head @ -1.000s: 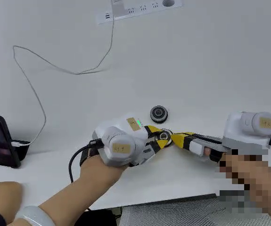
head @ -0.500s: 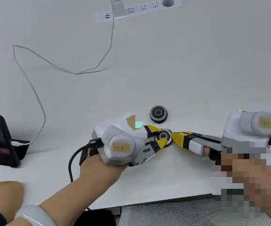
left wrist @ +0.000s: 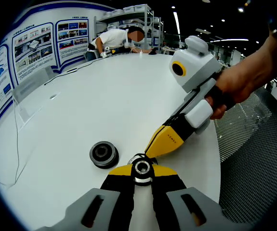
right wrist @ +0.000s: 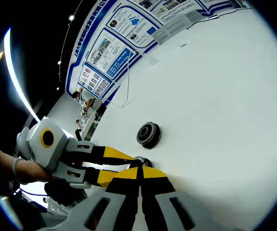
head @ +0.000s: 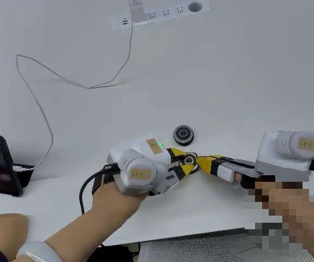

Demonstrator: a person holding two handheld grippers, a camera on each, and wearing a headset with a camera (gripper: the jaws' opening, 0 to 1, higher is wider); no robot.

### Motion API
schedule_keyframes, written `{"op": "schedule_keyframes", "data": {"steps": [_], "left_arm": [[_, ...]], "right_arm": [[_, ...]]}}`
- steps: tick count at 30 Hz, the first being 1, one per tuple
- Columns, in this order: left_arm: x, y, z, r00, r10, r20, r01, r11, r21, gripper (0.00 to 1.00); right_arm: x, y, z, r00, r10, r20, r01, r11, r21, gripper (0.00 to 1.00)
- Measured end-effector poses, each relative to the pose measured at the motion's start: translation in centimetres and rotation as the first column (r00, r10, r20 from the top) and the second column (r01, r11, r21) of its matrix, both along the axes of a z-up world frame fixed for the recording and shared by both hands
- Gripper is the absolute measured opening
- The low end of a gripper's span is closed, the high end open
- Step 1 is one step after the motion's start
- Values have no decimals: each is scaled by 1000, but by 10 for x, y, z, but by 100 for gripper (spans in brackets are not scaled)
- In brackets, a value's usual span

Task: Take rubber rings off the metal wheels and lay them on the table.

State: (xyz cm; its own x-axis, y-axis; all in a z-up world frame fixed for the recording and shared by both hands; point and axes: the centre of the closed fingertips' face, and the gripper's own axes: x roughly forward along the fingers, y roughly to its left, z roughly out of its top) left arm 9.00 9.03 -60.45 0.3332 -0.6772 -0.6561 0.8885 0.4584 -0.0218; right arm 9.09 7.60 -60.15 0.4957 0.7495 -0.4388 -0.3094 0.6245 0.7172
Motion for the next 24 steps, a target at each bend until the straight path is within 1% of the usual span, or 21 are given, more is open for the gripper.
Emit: {"op": "schedule_keyframes", "data": {"steps": [12, 19, 24], "left_arm": [[0, 0, 0, 1000, 0, 0, 0, 1000, 0, 12], [-1, 0, 0, 1000, -1, 1, 1, 1000, -2, 12], [-1, 0, 0, 1000, -2, 1, 2, 1000, -2, 12]], "right_arm": [[-1, 3, 4, 1000, 8, -9, -8, 1000, 15, 1], [-2, 6, 7, 1000, 19, -6, -18, 999, 28, 1], [-4, 10, 11, 1000, 26, -2, -26, 999, 47, 1]]}}
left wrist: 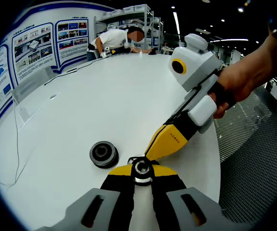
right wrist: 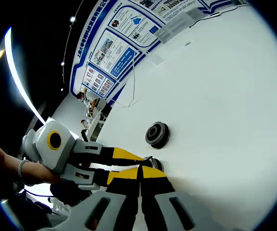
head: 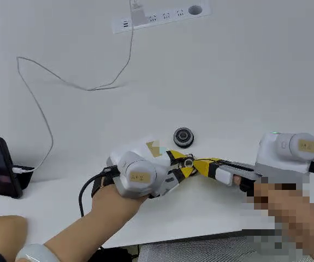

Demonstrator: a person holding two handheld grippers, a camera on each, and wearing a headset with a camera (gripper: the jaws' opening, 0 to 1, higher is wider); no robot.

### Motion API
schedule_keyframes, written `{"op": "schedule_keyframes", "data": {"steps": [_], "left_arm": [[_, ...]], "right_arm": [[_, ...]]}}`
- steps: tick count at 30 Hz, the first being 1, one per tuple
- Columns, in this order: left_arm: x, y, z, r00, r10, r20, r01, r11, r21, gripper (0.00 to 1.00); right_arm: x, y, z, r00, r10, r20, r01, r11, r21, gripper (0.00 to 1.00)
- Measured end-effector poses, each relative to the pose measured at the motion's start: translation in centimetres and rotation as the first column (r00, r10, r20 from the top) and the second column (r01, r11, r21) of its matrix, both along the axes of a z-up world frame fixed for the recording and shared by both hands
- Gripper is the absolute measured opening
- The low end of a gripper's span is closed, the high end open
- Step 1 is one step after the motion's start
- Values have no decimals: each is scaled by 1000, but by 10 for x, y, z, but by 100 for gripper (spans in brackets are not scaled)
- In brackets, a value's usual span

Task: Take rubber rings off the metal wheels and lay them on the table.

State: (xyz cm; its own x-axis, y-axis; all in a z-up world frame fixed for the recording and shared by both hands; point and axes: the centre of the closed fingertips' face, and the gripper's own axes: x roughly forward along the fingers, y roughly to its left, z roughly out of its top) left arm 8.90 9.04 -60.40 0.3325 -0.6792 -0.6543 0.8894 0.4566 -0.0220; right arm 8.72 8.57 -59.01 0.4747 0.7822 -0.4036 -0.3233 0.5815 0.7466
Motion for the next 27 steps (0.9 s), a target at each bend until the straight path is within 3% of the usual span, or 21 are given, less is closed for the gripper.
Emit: {"op": "schedule_keyframes", "data": {"steps": [16, 27], "left_arm": [[0, 0, 0, 1000, -3, 2, 3, 1000, 2, 12], [-2, 1, 3, 1000, -8, -3, 8, 1000, -20, 15]], "right_arm": [[-2, 3, 5, 1000, 5, -2, -5, 999, 33, 1], [1, 1, 4, 1000, -16, 2, 16, 1000, 19, 1]]}}
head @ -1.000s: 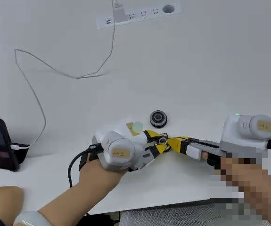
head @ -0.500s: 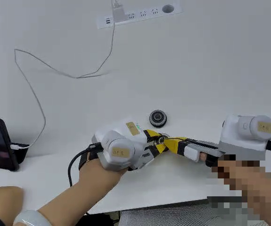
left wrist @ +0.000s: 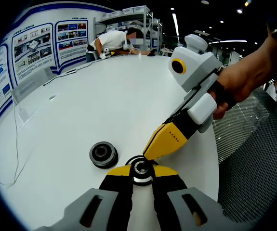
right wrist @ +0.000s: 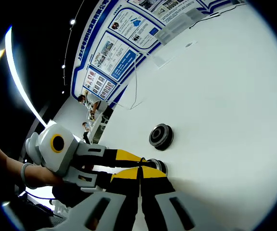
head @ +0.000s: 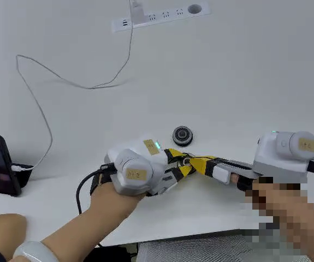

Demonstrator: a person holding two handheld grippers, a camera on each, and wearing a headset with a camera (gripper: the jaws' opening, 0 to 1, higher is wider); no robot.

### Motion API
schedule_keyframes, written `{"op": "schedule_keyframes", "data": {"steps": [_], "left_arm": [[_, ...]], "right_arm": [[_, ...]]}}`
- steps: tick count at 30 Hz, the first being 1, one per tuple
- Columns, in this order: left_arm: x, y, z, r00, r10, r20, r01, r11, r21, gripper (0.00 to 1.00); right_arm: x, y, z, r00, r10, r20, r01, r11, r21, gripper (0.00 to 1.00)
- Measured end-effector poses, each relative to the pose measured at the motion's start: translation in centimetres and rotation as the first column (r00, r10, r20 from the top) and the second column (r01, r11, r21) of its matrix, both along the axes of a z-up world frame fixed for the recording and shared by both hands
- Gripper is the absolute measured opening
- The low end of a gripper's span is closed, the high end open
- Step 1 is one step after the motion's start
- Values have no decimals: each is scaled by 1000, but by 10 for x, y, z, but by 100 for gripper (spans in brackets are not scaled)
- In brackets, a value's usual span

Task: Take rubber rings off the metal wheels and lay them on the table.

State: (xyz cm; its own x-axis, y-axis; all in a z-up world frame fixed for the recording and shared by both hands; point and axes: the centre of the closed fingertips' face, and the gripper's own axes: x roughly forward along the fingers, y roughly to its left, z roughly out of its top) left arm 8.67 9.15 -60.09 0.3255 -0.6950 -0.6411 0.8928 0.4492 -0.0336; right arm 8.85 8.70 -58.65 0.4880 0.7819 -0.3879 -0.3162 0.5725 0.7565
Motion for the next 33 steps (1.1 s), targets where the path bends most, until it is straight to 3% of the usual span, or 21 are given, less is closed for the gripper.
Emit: {"op": "schedule_keyframes", "data": {"steps": [13, 23, 33], "left_arm": [[-1, 9, 4, 999, 30, 14, -30, 999, -27, 27], [-2, 12, 4, 999, 46, 13, -45, 998, -31, 38], [-6, 17, 4, 998, 58, 12, -58, 997, -41, 41]], "right_arm": [[-1, 1, 1, 1000, -9, 0, 9, 1000, -5, 2], [-1, 2, 6, 1000, -6, 3, 6, 1000, 18, 2], [-4, 5, 18, 1000, -10, 5, 10, 998, 60, 2]]}}
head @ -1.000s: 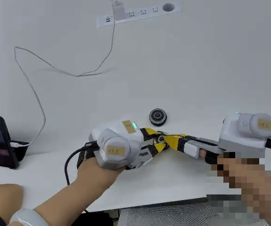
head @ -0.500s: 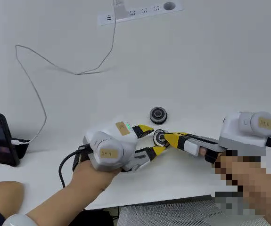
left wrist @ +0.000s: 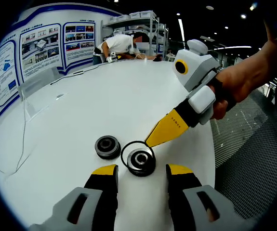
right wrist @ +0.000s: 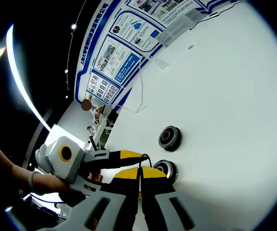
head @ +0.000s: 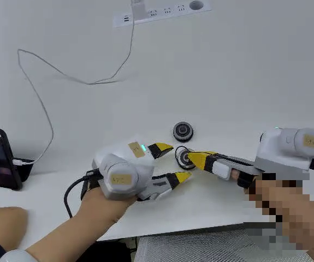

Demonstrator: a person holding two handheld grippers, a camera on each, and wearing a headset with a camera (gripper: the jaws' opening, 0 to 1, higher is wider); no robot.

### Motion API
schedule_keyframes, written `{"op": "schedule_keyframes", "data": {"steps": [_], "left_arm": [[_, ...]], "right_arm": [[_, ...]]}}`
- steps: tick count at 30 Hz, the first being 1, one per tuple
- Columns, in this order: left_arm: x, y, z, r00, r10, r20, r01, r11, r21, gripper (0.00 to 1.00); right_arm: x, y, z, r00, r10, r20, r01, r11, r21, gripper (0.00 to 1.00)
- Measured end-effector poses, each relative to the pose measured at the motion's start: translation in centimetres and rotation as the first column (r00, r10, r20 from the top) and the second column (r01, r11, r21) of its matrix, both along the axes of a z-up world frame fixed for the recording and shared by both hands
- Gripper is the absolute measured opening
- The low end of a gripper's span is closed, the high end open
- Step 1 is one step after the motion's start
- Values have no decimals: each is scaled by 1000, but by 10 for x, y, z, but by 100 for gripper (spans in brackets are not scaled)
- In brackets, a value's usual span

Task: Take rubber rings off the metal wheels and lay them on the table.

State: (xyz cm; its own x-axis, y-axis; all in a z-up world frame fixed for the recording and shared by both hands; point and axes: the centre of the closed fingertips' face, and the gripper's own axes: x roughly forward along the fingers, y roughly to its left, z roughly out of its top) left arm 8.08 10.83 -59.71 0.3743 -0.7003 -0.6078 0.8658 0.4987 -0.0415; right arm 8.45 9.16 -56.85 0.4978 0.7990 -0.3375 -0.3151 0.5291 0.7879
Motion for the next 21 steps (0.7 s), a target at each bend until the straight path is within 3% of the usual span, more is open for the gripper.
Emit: {"op": "schedule_keyframes", "data": {"steps": [8, 21], "left_arm": [[0, 4, 3, 1000, 19, 6, -19, 1000, -20, 45], [-3, 11, 4, 999, 44, 0, -44, 998, -33, 50]], "right_arm": [[-2, -5, 19, 1000, -19, 16, 18, 999, 29, 2], [5, -44, 14, 995, -101, 14, 101, 995, -6, 2]]}}
